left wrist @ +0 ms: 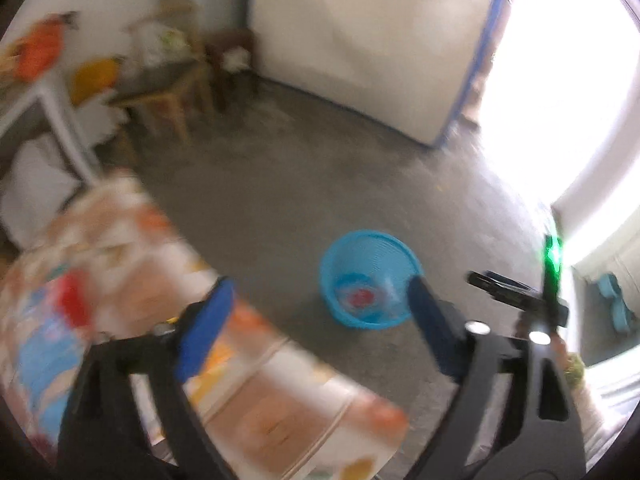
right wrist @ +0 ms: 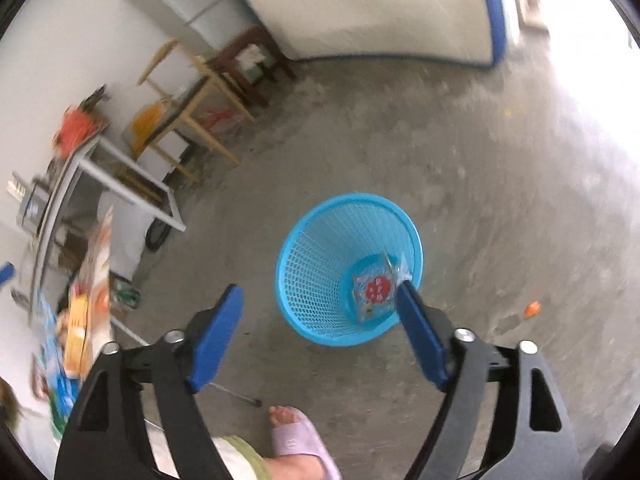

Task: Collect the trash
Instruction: 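Open both tools to drop the bags into the blue wastebasket, then grasp the clear plastic container with the left tool and lift it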

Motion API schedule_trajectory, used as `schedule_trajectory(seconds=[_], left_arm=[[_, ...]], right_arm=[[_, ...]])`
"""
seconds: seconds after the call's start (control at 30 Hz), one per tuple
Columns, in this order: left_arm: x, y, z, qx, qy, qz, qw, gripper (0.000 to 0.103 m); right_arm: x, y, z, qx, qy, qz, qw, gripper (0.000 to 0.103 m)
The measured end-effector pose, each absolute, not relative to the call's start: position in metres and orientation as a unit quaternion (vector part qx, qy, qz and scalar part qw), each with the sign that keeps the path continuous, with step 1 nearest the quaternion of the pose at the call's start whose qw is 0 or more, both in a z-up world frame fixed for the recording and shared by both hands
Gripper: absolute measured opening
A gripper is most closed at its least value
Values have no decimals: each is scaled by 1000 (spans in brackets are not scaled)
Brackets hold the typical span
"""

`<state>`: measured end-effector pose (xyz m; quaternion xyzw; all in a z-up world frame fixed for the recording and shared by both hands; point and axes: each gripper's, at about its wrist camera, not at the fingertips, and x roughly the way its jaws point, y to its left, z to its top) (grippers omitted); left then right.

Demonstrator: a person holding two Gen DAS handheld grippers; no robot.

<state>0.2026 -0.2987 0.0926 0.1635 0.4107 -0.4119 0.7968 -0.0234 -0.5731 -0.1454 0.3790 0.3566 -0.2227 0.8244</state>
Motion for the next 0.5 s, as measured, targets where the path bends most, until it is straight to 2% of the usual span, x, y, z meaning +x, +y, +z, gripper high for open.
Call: schedule_trajectory(seconds=[0.2, 0.5], left_arm=[[183, -152, 138, 115, 370, -332, 860, 93], [134, -2, 125, 32, 354, -230, 906, 95]], right_arm=[[-12, -496, -81, 264, 372, -193, 868, 96], [50, -376, -4, 77, 378, -121, 915, 97]])
